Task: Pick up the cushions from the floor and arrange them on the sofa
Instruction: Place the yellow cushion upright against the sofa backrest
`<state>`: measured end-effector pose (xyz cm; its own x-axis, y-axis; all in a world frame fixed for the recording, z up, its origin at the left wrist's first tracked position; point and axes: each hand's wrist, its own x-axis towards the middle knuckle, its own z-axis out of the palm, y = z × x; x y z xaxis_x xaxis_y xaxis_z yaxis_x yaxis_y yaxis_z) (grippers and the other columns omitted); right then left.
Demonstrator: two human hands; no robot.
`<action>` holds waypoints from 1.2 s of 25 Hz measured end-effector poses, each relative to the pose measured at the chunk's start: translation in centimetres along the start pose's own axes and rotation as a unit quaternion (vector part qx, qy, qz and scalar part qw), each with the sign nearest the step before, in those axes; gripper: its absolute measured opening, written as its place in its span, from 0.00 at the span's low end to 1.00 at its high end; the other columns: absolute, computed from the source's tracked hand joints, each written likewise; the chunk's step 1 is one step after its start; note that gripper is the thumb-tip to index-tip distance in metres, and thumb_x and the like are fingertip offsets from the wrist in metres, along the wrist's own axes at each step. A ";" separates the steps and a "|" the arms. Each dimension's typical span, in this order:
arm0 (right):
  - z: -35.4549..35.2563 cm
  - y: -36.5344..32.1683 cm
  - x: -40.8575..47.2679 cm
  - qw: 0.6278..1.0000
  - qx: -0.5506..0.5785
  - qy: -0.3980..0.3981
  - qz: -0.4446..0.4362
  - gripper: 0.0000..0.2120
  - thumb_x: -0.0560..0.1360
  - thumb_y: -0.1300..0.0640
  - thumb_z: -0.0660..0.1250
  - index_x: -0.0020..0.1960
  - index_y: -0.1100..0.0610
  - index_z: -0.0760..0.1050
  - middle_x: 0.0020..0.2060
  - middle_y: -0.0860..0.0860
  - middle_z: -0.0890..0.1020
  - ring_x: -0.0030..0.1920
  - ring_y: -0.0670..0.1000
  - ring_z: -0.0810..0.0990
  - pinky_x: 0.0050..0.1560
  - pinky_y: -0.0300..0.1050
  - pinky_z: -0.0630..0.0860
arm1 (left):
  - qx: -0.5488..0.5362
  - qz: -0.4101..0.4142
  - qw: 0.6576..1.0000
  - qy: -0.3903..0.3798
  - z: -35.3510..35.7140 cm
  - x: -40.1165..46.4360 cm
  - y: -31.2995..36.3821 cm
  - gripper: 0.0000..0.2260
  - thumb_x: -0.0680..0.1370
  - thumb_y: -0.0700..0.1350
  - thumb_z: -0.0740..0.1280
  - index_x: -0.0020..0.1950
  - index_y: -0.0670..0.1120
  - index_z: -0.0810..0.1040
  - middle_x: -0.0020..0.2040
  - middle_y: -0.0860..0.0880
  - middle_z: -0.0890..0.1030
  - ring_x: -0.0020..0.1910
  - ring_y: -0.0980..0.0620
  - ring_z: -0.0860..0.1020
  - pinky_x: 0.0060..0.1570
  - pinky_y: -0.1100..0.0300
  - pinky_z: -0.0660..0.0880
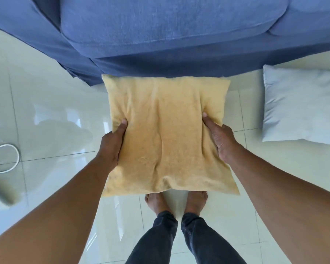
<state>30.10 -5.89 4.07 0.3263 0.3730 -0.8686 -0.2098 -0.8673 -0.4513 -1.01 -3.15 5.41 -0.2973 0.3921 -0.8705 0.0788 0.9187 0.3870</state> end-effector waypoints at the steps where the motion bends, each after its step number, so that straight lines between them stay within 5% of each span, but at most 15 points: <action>1: -0.9 -0.9 -2.3 1.000 0.001 0.002 0.001 0.31 0.61 0.29 0.79 0.54 0.49 0.80 0.49 0.48 0.85 0.50 0.52 0.83 0.57 0.52 0.77 | 0.000 -0.003 1.000 0.011 -0.9 -1.6 0.2 0.33 0.59 0.78 0.73 0.49 0.54 0.84 0.42 0.56 0.90 0.50 0.50 0.86 0.38 0.55 0.78; 3: -2.6 -2.4 -6.4 1.000 0.012 -0.004 -0.003 0.28 0.61 0.29 0.78 0.48 0.47 0.77 0.48 0.46 0.84 0.49 0.51 0.83 0.55 0.51 0.76 | -0.009 -0.002 1.000 -0.007 -2.3 -5.8 1.5 0.35 0.55 0.79 0.73 0.48 0.54 0.85 0.40 0.60 0.89 0.48 0.52 0.86 0.37 0.57 0.78; 8: -6.6 -6.0 -17.0 0.999 0.033 -0.004 -0.033 0.27 0.60 0.29 0.78 0.46 0.46 0.76 0.47 0.45 0.84 0.49 0.48 0.82 0.51 0.47 0.74 | -0.021 0.015 0.999 -0.024 -5.0 -17.5 4.6 0.25 0.67 0.72 0.73 0.51 0.54 0.83 0.50 0.54 0.88 0.51 0.50 0.85 0.42 0.55 0.79; 12: -9.7 -10.6 -28.3 0.998 0.031 -0.004 -0.061 0.28 0.60 0.27 0.77 0.44 0.46 0.71 0.45 0.43 0.80 0.46 0.47 0.79 0.53 0.49 0.73 | -0.024 0.059 0.998 -0.029 -8.6 -28.9 8.0 0.23 0.68 0.72 0.72 0.48 0.54 0.84 0.44 0.56 0.89 0.49 0.51 0.85 0.39 0.57 0.77; 16: -12.2 -14.5 -36.6 0.995 0.019 -0.019 -0.093 0.30 0.59 0.25 0.76 0.48 0.47 0.79 0.48 0.46 0.85 0.50 0.51 0.83 0.52 0.50 0.76 | -0.034 0.094 0.994 -0.033 -11.1 -37.1 10.3 0.22 0.68 0.73 0.71 0.45 0.55 0.81 0.48 0.57 0.85 0.48 0.53 0.82 0.38 0.58 0.73; 19: -13.0 -16.2 -39.7 0.992 0.010 -0.016 -0.121 0.34 0.60 0.25 0.76 0.55 0.49 0.81 0.50 0.48 0.86 0.52 0.54 0.84 0.54 0.52 0.78 | -0.041 0.126 0.991 -0.019 -12.1 -40.1 11.3 0.21 0.69 0.73 0.70 0.44 0.56 0.79 0.46 0.59 0.82 0.45 0.55 0.79 0.36 0.58 0.70; 24: -13.8 -18.2 -43.6 0.988 0.023 -0.020 -0.153 0.31 0.59 0.25 0.76 0.50 0.48 0.81 0.48 0.47 0.86 0.50 0.52 0.84 0.45 0.47 0.76 | -0.049 0.164 0.985 -0.029 -13.3 -43.4 12.7 0.19 0.72 0.71 0.70 0.43 0.56 0.78 0.44 0.61 0.79 0.43 0.57 0.77 0.35 0.59 0.68; 30: -14.4 -19.0 -45.6 0.984 0.040 -0.027 -0.169 0.38 0.61 0.26 0.76 0.60 0.51 0.80 0.53 0.50 0.86 0.54 0.56 0.84 0.57 0.54 0.78 | -0.044 0.184 0.981 -0.028 -14.1 -45.3 13.4 0.18 0.72 0.70 0.70 0.46 0.56 0.80 0.48 0.58 0.82 0.46 0.55 0.78 0.44 0.53 0.73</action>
<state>32.47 -11.14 55.18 0.3413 0.6548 -0.6744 -0.1710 -0.6622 -0.7295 0.09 -9.31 54.33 -0.2113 0.7014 -0.6808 0.0876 0.7073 0.7015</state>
